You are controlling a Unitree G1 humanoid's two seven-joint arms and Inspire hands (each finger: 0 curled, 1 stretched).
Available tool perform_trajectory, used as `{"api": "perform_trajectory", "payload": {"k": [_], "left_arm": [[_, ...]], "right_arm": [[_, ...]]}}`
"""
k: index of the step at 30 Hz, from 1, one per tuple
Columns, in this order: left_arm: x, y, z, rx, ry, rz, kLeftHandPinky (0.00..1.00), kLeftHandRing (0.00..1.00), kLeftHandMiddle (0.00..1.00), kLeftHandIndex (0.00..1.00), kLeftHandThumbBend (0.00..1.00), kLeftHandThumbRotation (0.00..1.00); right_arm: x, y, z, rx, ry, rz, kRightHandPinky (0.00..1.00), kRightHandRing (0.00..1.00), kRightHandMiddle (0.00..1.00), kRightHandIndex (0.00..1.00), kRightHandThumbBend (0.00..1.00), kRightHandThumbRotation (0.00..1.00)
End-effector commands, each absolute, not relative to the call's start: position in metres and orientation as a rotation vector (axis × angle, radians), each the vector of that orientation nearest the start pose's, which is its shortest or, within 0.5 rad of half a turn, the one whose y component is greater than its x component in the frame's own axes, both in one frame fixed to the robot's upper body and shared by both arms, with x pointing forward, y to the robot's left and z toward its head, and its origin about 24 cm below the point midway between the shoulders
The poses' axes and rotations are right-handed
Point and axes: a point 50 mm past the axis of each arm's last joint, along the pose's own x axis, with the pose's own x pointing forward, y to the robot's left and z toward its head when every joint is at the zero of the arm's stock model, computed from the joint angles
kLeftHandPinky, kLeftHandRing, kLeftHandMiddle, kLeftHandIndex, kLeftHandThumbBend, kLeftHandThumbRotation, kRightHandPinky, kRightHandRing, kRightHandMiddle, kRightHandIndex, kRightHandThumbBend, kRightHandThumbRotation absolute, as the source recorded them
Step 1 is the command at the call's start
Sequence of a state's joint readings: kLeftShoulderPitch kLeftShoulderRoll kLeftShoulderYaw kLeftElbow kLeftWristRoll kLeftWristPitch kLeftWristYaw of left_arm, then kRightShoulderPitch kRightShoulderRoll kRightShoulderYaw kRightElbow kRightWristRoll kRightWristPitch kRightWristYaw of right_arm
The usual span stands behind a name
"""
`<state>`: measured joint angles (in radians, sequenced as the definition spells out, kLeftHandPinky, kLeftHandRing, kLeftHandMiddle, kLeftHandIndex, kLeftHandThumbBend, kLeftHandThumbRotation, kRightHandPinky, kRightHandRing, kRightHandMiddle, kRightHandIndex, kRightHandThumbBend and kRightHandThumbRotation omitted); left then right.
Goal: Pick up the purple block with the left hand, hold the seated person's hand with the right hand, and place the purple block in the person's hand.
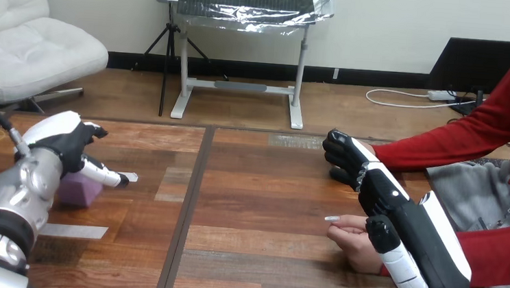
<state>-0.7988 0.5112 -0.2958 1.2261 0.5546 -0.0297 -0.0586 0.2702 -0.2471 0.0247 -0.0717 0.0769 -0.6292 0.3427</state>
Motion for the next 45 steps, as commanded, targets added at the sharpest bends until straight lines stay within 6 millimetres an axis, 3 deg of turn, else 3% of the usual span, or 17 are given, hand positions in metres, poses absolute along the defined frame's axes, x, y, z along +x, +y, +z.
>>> {"api": "perform_trajectory", "payload": {"k": [1,13,21,29,30,45], "left_arm": [[0.367,0.265,0.06,1.146,0.452,-0.103,0.58,0.7,0.76,0.76,0.72,0.22],[0.368,0.263,0.064,1.097,0.392,-0.1,0.45,0.51,0.56,0.55,0.61,0.27],[0.37,0.261,0.067,1.071,0.351,-0.101,0.37,0.41,0.45,0.45,0.59,0.29],[0.371,0.258,0.073,1.075,0.289,-0.116,0.3,0.33,0.38,0.37,0.58,0.36],[0.373,0.257,0.076,1.075,0.27,-0.115,0.27,0.29,0.33,0.33,0.57,0.41],[0.379,0.251,0.095,1.02,0.163,-0.104,0.25,0.28,0.34,0.33,0.58,0.39]], "right_arm": [[0.194,-0.176,0.08,-0.255,-0.499,0.375,0.9,0.92,0.92,0.92,0.73,1.0],[0.195,-0.176,0.08,-0.261,-0.5,0.376,0.89,0.92,0.93,0.92,0.72,1.0],[0.195,-0.176,0.08,-0.266,-0.501,0.369,0.89,0.93,0.93,0.92,0.73,1.0],[0.195,-0.176,0.081,-0.267,-0.502,0.365,0.89,0.93,0.92,0.92,0.73,1.0],[0.196,-0.176,0.08,-0.266,-0.502,0.365,0.89,0.93,0.92,0.92,0.73,1.0],[0.197,-0.176,0.08,-0.264,-0.503,0.362,0.9,0.93,0.93,0.93,0.73,1.0]]}}
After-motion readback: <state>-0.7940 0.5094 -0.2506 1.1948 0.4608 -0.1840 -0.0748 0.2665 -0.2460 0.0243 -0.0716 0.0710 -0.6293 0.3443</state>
